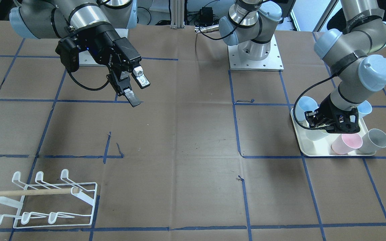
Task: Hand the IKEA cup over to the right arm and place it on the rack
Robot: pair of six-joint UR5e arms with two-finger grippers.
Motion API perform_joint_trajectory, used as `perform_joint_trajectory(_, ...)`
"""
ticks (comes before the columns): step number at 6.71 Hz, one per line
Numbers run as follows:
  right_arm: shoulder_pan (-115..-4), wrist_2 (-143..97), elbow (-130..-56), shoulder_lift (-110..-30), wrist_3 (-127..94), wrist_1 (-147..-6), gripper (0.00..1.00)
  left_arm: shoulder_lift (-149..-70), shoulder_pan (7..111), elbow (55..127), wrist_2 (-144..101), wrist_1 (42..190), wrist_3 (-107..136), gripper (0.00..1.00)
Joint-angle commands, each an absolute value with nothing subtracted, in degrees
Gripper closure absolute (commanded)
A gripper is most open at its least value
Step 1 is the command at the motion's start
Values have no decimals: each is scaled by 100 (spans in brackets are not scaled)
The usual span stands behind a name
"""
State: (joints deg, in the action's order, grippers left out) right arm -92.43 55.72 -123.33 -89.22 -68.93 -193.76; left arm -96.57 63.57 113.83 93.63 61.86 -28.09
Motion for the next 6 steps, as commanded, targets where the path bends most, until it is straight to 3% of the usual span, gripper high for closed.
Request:
perform_joint_trajectory(1,-9246,5100,-12576,-8877,-7251,-19889,0,-9395,6415,10780,9299,6748,-2778,100)
perform_joint_trajectory(4,-9237,5229,-12849,-8755,-8241,-21039,0,-9702,6975,9302,8756,7611,-2821,100)
perform_joint_trajectory(6,-9237,5571,-12937,-8728,-8367,-21093,0,-9677,7364,9228,7268,7419,-2812,100)
